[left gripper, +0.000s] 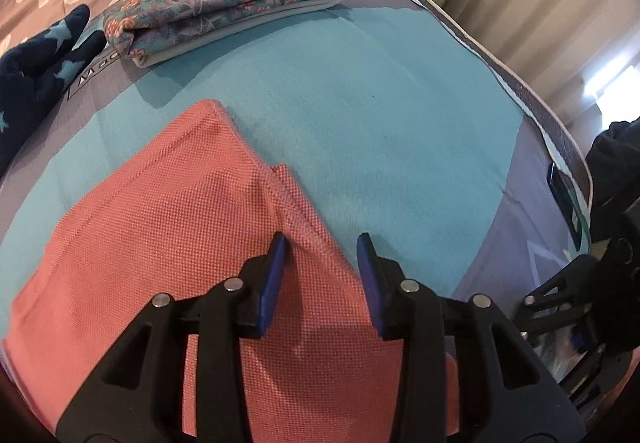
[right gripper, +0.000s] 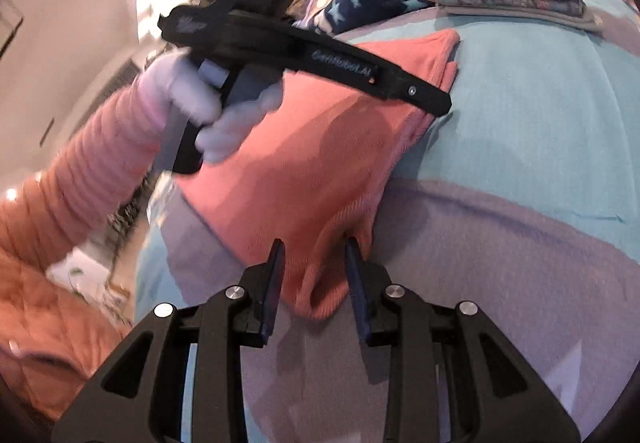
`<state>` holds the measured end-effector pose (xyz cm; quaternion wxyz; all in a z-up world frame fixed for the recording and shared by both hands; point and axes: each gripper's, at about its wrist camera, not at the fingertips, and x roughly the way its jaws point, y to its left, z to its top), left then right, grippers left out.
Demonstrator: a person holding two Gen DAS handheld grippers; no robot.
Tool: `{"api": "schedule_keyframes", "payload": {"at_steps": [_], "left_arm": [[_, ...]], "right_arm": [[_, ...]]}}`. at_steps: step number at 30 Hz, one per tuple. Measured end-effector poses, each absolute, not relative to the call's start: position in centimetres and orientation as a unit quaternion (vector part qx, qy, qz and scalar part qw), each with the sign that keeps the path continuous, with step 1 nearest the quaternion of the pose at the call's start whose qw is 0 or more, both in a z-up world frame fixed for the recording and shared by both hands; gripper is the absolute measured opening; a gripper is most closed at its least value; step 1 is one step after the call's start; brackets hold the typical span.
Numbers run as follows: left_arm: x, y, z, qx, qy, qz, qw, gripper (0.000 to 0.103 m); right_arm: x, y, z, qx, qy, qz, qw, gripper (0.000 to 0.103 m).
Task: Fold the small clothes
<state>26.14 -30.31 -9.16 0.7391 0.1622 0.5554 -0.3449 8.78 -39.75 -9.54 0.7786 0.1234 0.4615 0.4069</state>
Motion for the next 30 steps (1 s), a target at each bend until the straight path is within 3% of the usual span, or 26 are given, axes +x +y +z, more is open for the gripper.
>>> {"api": "schedule_keyframes", "payload": {"at_steps": [9, 11, 15, 20, 24, 27, 30], "left_arm": [[26.3, -30.7, -9.2, 0.166, 0.562, -0.338, 0.737, 0.038], [26.6, -30.5, -9.4, 0.149, 0.561, -0.340, 0.740, 0.039], [26.8, -30.3, -9.6, 0.128, 0.558, -0.356, 0.738, 0.041], [26.4, -30.3, -9.7, 0.132, 0.544, -0.365, 0.744, 0.043], [25.5, -29.7, -9.0, 0.128, 0.520, -0.368, 0.760, 0.043], [24.0, -27.8, -6.8, 0.110, 0.490, -0.368, 0.783, 0.043], [21.4, -24.2, -3.6, 0.090, 0.439, -0.373, 0.812, 0.053]], "right_arm": [[11.3, -38.1, -10.9, 0.124, 0.489, 0.449, 0.737, 0.030], [11.7, -37.6, -11.4, 0.129, 0.499, 0.466, 0.719, 0.015], [9.0, -37.8, -11.5, 0.088, 0.511, 0.533, 0.669, 0.021], [10.1, -38.9, -12.6, 0.143, 0.530, 0.531, 0.646, 0.015], [9.5, -39.2, -11.6, 0.130, 0.527, 0.487, 0.684, 0.017], [9.2, -41.5, -10.2, 0.153, 0.509, 0.424, 0.733, 0.026], [9.4, -45.3, -8.7, 0.205, 0.483, 0.344, 0.779, 0.031]]}}
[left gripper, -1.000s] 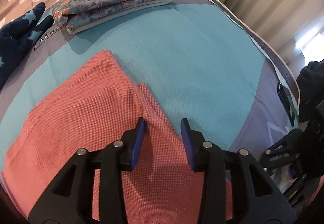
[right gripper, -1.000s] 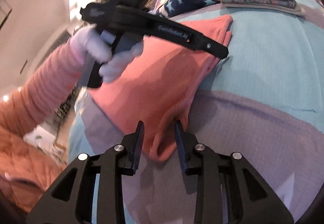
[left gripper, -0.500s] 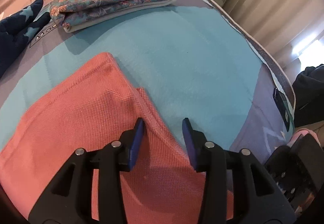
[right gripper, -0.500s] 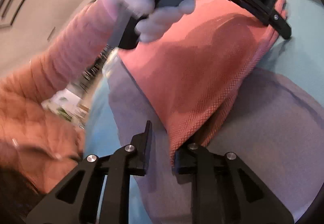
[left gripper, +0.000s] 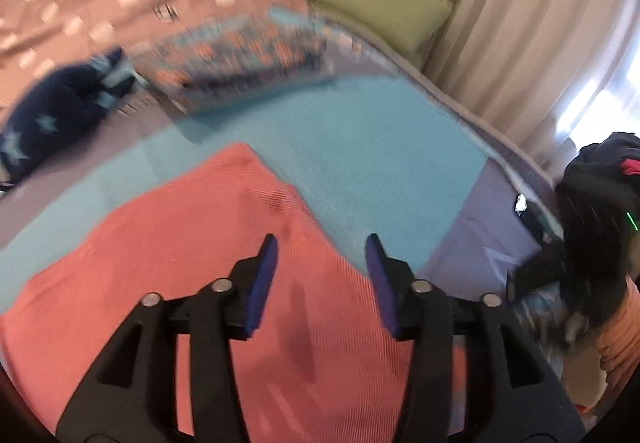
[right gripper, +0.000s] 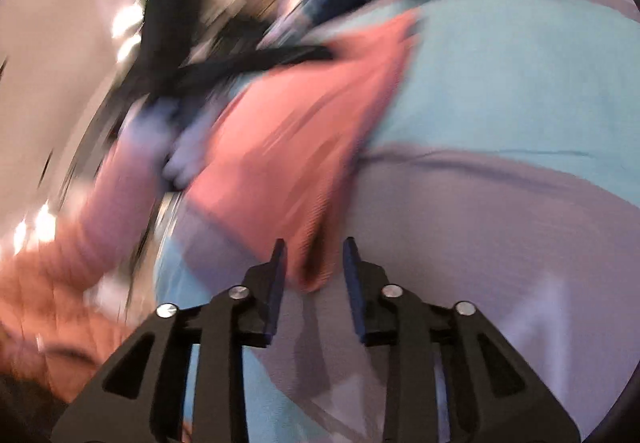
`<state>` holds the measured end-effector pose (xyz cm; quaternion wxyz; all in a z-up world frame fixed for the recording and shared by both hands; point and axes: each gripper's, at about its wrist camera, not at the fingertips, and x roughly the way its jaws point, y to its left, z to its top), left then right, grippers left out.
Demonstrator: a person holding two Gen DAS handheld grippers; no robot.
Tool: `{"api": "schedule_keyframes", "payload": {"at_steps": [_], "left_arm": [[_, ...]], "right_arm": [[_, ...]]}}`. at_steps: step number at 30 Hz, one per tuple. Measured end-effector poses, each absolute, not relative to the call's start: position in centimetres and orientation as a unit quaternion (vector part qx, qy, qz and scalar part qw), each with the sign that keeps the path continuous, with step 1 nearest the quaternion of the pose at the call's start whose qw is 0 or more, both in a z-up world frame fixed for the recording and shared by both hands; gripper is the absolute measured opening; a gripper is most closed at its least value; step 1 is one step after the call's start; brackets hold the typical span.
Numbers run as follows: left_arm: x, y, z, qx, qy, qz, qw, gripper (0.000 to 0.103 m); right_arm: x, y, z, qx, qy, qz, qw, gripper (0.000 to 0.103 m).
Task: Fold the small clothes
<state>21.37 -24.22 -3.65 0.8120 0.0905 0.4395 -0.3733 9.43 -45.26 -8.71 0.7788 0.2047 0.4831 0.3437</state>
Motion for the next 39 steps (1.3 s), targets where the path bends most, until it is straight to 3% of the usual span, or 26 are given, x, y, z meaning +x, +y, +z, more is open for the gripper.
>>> {"api": "schedule_keyframes", "payload": {"at_steps": [5, 11, 14, 15, 16, 19, 26, 29, 39], "left_arm": [[16.2, -14.1, -1.0, 0.084, 0.379, -0.311, 0.868, 0.062], [10.6, 2.0, -1.7, 0.026, 0.366, -0.182, 0.912, 0.062], [7.3, 9.1, -2.7, -0.020, 0.374, -0.148, 0.915, 0.055], [6.2, 10.7, -3.1, -0.023, 0.378, -0.147, 0.914, 0.042], [5.5, 11.5, -3.5, -0.025, 0.382, -0.151, 0.911, 0.030], [3.1, 13.2, -4.8, -0.019, 0.389, -0.188, 0.902, 0.020], [2.6, 11.3, -7.8, 0.072, 0.386, -0.297, 0.871, 0.021], [4.5, 11.0, -8.7, 0.089, 0.384, -0.332, 0.857, 0.033], [10.1, 11.0, -8.8, -0.024, 0.370, -0.497, 0.785, 0.034]], "right_arm": [[7.1, -45.4, -5.0, 0.200, 0.424, 0.254, 0.846, 0.031], [7.3, -37.9, -3.2, 0.134, 0.413, 0.265, 0.861, 0.036], [7.8, -32.1, -2.5, 0.092, 0.415, 0.293, 0.856, 0.039], [8.1, -29.9, -2.4, 0.081, 0.417, 0.309, 0.851, 0.041], [7.7, -28.5, -2.5, 0.073, 0.419, 0.318, 0.847, 0.045], [7.7, -23.5, -2.1, 0.044, 0.429, 0.345, 0.834, 0.046], [8.0, -15.1, -2.9, -0.016, 0.471, 0.361, 0.805, 0.047], [8.1, -14.0, -2.9, -0.025, 0.484, 0.345, 0.804, 0.047], [10.7, -12.3, -2.5, -0.015, 0.507, 0.289, 0.812, 0.053]]}}
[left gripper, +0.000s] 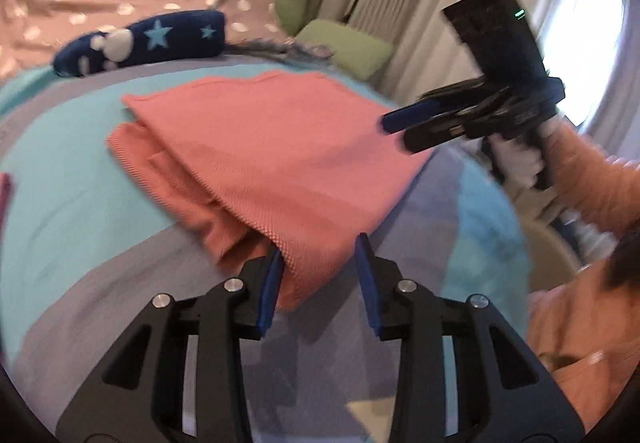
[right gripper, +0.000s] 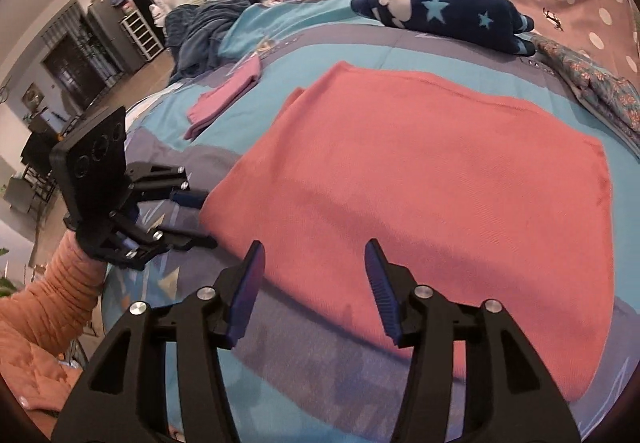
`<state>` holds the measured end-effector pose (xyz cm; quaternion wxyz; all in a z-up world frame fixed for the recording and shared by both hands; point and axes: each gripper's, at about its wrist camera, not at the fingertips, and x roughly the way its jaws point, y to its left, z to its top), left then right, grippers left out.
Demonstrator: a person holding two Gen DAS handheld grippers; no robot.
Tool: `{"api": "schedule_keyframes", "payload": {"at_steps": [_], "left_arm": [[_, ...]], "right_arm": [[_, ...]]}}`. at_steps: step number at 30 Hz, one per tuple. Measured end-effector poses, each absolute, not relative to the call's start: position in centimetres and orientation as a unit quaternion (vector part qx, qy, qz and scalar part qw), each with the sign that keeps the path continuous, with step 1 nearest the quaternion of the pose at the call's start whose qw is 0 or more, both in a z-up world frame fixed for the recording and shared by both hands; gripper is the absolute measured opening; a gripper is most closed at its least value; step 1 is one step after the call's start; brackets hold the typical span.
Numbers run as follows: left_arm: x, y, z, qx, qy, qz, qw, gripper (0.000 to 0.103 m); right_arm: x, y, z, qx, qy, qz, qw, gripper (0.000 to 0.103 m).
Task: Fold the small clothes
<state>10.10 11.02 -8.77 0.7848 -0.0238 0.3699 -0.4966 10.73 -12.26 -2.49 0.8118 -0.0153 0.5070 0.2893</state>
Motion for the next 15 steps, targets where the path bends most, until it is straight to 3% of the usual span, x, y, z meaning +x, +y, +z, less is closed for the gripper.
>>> {"api": "schedule_keyframes", "payload": {"at_steps": [3, 6, 15], "left_arm": [[10.2, 10.8, -10.1, -0.054, 0.398, -0.515, 0.757, 0.026], [9.9, 10.2, -11.1, -0.051, 0.431, -0.522, 0.734, 0.027], [8.9, 9.9, -11.0, -0.031, 0.424, -0.508, 0.750, 0.030]], "right_arm": [[12.6, -10.7, -2.5, -0.021, 0.512, 0.283, 0.811, 0.053], [15.3, -7.7, -2.6, -0.046, 0.512, 0.280, 0.811, 0.053], [22.8, 2.2, -5.1, -0.124, 0.533, 0.268, 0.793, 0.053]]}}
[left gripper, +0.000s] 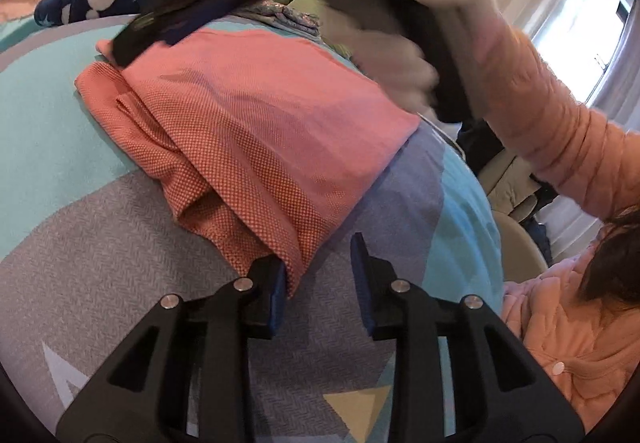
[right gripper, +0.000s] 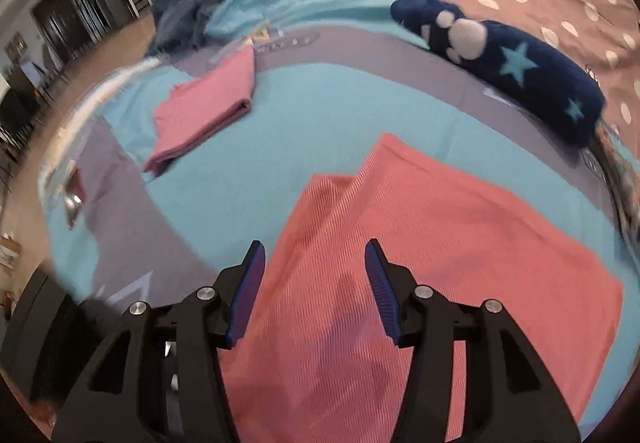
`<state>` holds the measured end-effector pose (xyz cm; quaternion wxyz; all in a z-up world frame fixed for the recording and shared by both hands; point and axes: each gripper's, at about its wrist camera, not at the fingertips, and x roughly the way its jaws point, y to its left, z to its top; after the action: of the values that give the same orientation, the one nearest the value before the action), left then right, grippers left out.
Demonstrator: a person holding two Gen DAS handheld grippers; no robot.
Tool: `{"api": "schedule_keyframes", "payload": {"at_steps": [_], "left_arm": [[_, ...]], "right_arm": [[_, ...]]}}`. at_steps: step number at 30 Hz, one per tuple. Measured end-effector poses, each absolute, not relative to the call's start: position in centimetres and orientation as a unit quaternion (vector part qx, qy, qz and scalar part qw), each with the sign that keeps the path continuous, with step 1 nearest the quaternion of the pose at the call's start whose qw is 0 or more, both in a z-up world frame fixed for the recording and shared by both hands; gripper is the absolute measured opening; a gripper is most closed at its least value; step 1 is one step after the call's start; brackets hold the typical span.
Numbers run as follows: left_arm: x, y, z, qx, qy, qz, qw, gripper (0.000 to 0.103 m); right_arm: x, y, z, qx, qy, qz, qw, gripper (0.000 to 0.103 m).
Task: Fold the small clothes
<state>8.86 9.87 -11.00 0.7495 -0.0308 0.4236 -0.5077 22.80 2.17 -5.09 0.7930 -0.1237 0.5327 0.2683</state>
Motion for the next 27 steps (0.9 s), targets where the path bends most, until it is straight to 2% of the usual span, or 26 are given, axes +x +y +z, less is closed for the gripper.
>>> {"api": "schedule_keyframes", "payload": {"at_steps": [8, 9, 10, 11, 12, 15, 24, 25, 27], "left_arm": [[8.7, 9.4, -10.9, -0.028, 0.423, -0.506, 0.751, 0.030], [8.6, 9.3, -10.9, -0.026, 0.423, -0.508, 0.750, 0.030], [8.5, 9.2, -10.9, -0.023, 0.422, -0.512, 0.748, 0.030], [8.3, 9.1, -10.9, -0.020, 0.422, -0.516, 0.745, 0.030], [8.2, 8.9, -10.9, -0.017, 0.424, -0.518, 0.743, 0.030], [7.7, 8.7, -11.0, -0.004, 0.427, -0.528, 0.734, 0.030], [7.5, 9.7, -11.0, -0.018, 0.432, -0.526, 0.732, 0.030], [7.5, 9.9, -11.0, -0.021, 0.432, -0.525, 0.733, 0.030], [7.7, 10.4, -10.9, -0.030, 0.432, -0.523, 0.734, 0.031]], "right_arm": [[25.8, 6.5, -8.5, -0.184, 0.576, 0.202, 0.770, 0.053], [26.0, 6.7, -8.9, -0.189, 0.578, 0.194, 0.770, 0.049], [26.2, 7.0, -9.5, -0.197, 0.575, 0.185, 0.773, 0.041], [26.4, 6.9, -9.6, -0.201, 0.563, 0.179, 0.781, 0.015], [26.7, 6.8, -9.7, -0.203, 0.550, 0.174, 0.791, 0.006], [28.0, 5.3, -9.0, -0.140, 0.562, 0.181, 0.795, 0.004], [28.7, 4.8, -9.1, -0.096, 0.544, 0.236, 0.799, 0.004], [28.7, 4.3, -8.6, -0.071, 0.539, 0.250, 0.801, 0.005], [28.8, 3.3, -7.4, -0.036, 0.530, 0.262, 0.806, 0.013]]}}
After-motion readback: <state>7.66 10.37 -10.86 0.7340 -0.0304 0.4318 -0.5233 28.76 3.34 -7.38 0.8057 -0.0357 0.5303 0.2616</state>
